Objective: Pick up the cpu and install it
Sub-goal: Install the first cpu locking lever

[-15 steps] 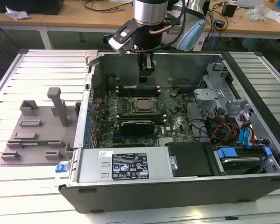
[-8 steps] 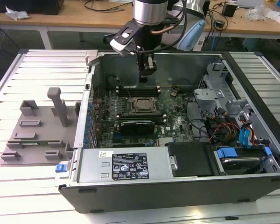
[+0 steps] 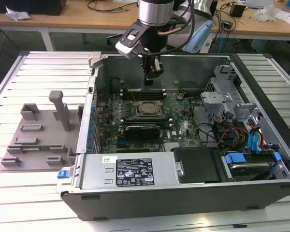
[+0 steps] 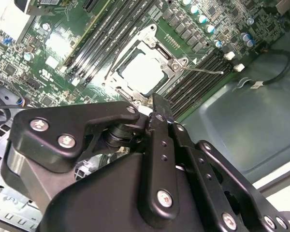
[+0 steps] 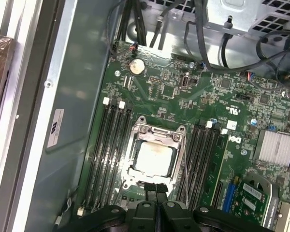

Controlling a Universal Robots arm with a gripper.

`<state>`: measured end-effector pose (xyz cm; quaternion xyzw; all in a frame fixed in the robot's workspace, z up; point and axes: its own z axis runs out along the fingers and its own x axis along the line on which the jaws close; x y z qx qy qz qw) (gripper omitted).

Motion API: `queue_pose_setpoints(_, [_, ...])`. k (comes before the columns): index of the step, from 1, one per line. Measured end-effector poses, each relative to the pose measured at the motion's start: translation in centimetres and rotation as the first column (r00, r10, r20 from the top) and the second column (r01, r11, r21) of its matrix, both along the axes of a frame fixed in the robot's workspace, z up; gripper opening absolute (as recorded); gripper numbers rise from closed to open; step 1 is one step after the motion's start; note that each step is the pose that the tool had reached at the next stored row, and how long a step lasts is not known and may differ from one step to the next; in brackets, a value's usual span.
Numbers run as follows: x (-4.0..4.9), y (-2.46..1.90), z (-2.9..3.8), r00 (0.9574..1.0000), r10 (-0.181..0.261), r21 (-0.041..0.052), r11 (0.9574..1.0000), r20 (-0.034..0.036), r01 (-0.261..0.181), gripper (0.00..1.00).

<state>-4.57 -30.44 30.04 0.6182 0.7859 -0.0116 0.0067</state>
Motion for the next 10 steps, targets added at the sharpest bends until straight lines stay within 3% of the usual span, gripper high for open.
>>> queue_pose_setpoints(10, [0.00,0.00,0.00,0.9979,0.065,0.0000,0.9979,0.0000,-0.065,0.11])
